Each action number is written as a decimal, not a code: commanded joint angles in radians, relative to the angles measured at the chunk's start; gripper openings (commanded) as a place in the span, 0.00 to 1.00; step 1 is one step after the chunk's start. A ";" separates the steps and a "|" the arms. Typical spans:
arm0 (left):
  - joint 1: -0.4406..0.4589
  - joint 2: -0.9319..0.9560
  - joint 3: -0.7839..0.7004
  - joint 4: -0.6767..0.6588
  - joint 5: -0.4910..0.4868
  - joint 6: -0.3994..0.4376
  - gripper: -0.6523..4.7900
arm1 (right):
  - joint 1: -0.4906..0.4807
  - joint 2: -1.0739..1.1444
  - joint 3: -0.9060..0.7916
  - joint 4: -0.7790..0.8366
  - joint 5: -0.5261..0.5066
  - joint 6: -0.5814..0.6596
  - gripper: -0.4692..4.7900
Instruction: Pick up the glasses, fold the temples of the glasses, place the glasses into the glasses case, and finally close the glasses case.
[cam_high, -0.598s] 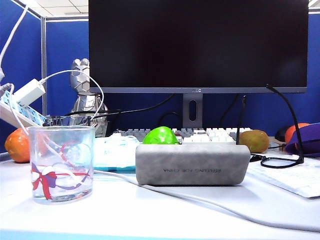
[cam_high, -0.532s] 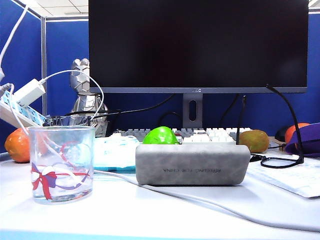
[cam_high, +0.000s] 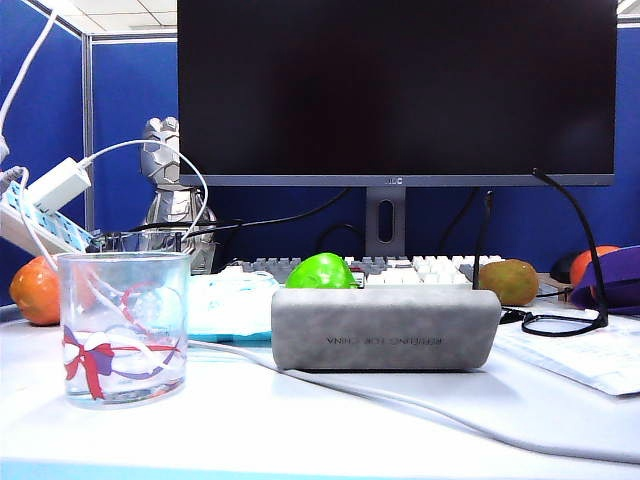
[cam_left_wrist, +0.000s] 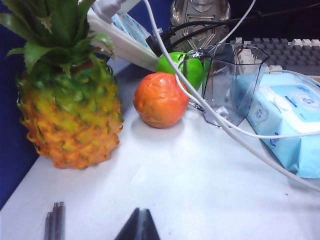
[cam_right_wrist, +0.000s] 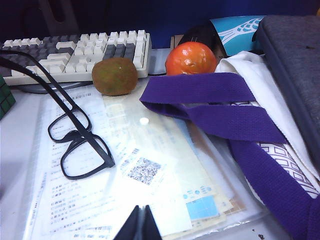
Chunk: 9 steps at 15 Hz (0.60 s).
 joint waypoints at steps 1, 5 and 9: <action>0.002 -0.002 -0.002 -0.013 0.000 -0.019 0.11 | 0.001 -0.002 -0.007 0.004 0.002 0.022 0.09; 0.002 -0.002 0.045 0.049 -0.008 -0.106 0.11 | 0.000 0.000 0.117 0.008 0.005 0.134 0.09; 0.002 0.004 0.169 0.112 -0.069 -0.142 0.11 | 0.001 0.086 0.356 -0.059 -0.009 0.219 0.09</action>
